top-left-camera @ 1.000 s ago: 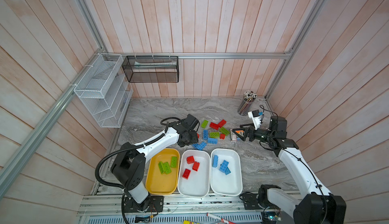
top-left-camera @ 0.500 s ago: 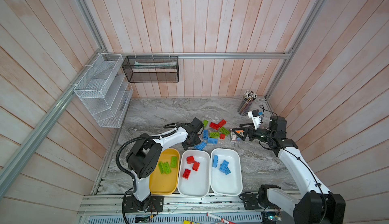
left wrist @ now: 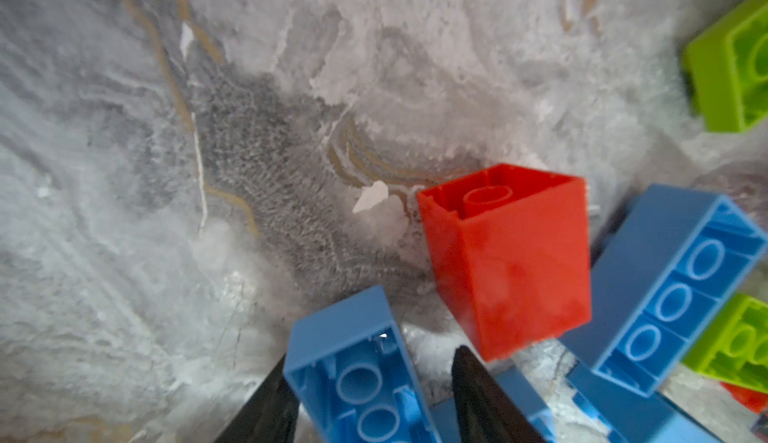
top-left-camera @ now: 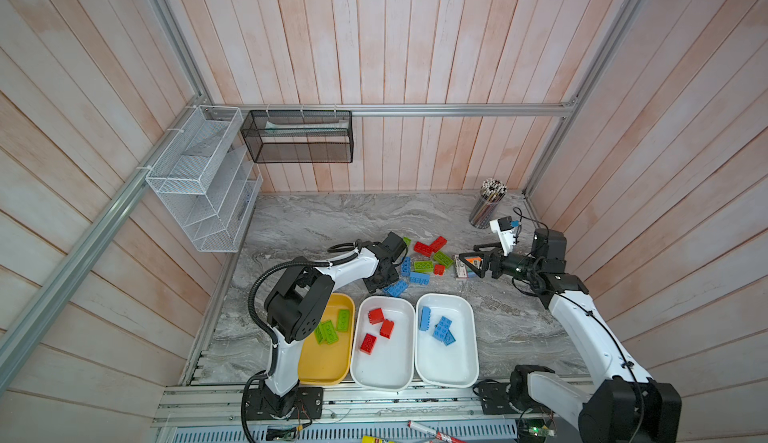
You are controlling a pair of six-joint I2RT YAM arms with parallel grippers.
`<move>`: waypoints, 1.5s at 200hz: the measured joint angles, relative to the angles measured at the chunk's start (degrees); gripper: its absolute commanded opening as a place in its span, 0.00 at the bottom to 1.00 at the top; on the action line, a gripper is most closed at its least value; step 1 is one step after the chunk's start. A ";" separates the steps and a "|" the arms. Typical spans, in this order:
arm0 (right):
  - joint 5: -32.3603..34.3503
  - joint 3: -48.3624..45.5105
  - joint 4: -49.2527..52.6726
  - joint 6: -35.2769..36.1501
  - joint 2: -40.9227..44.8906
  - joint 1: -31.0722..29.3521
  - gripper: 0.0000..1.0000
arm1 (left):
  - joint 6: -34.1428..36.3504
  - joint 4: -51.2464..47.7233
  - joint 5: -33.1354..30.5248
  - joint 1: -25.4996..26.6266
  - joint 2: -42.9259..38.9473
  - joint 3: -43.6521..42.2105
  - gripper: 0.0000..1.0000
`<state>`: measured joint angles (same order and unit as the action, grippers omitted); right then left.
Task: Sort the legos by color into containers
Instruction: 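Move the left gripper back to the pile and grasp a blue brick, then carry the blue brick into the third white tub and release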
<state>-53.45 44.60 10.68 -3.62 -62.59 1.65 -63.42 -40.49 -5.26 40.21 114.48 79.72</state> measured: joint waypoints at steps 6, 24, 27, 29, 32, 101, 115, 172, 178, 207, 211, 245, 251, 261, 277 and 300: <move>0.00 0.00 0.00 -0.02 0.02 0.00 0.98 | -0.22 -0.15 -0.15 0.02 0.02 0.00 0.51; -0.02 0.00 0.00 -0.02 0.00 0.02 0.98 | -0.26 -0.61 -0.66 0.13 0.07 -0.02 0.44; -0.02 0.00 0.00 -0.02 0.00 0.02 0.98 | -0.11 -0.70 -0.72 0.20 0.09 -0.02 0.43; -0.02 0.00 0.00 -0.02 0.00 0.02 0.98 | -0.04 -0.70 -0.81 0.22 0.09 -0.02 0.43; -0.02 0.00 0.00 -0.02 0.00 0.02 0.98 | -0.26 -0.76 -0.87 0.22 0.09 -0.02 0.42; 0.00 -0.37 0.02 -0.02 0.04 0.15 0.98 | 5.62 -2.21 -4.44 -0.70 -2.05 0.13 0.33; -0.02 -0.52 0.00 -0.02 0.11 0.26 0.98 | 8.63 -3.93 -5.66 -1.27 -3.48 1.44 0.33; 0.00 -0.63 -0.31 -0.35 0.24 0.33 0.98 | 24.30 -6.97 -3.32 1.66 -16.83 3.85 0.33; 0.00 -0.63 -0.39 -0.50 0.24 0.33 0.98 | 25.81 -7.13 -2.43 3.17 -18.40 3.85 0.33; 0.04 -0.63 -0.35 -0.72 0.24 0.33 0.98 | 29.83 -7.61 2.34 12.26 -23.15 3.74 0.33; 0.07 -0.63 -0.35 -0.72 0.22 0.33 0.98 | 30.08 -7.50 2.71 13.62 -23.45 3.61 0.33; 0.55 -0.07 0.33 -0.63 0.07 0.33 0.98 | 30.93 -4.96 7.63 24.20 -23.50 0.55 0.33; 0.68 0.13 0.52 -0.61 0.04 0.33 0.98 | 30.97 -4.66 8.22 25.90 -22.86 0.48 0.33; 0.90 0.50 0.87 -0.48 0.02 0.33 0.98 | 31.12 -3.82 8.94 28.26 -21.35 0.50 0.33; 0.96 0.87 1.20 -0.24 0.02 0.35 0.98 | 31.10 -2.75 9.57 30.47 -18.51 0.48 0.33; 1.27 0.94 1.86 0.22 0.02 0.35 0.98 | 31.08 -0.59 9.73 30.97 -14.97 -1.66 0.35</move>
<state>-52.18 45.54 12.53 -3.40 -62.57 2.00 -32.34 -41.08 4.47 71.18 99.50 78.06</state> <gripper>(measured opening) 0.980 0.347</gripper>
